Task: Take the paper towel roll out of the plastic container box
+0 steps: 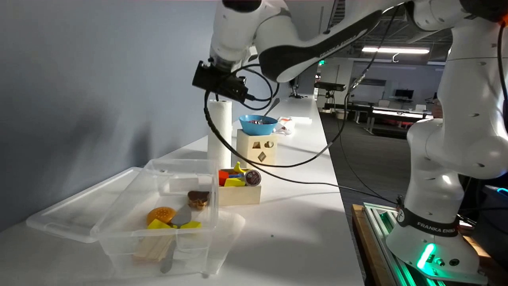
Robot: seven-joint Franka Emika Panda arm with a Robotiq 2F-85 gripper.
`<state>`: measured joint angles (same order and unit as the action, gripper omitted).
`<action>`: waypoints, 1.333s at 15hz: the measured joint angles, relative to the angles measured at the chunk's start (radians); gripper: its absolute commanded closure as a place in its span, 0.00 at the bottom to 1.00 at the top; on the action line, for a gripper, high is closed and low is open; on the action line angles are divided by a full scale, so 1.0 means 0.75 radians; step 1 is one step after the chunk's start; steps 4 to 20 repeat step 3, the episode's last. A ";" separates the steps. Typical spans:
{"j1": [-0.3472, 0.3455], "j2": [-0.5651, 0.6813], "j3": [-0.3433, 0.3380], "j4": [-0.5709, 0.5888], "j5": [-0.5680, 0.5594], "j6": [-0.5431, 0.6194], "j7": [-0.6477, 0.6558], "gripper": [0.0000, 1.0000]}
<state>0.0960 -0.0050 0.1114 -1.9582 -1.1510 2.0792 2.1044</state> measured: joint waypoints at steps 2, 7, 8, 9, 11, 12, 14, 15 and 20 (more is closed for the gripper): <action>-0.001 -0.097 -0.004 -0.013 0.109 0.076 -0.025 0.00; -0.001 -0.148 -0.010 -0.025 0.165 0.124 -0.045 0.00; -0.001 -0.148 -0.010 -0.025 0.165 0.124 -0.045 0.00; -0.001 -0.148 -0.010 -0.025 0.165 0.124 -0.045 0.00; -0.001 -0.148 -0.010 -0.025 0.165 0.124 -0.045 0.00; -0.001 -0.148 -0.010 -0.025 0.165 0.124 -0.045 0.00; -0.001 -0.148 -0.010 -0.025 0.165 0.124 -0.045 0.00; -0.001 -0.148 -0.010 -0.025 0.165 0.124 -0.045 0.00; -0.001 -0.148 -0.010 -0.025 0.165 0.124 -0.045 0.00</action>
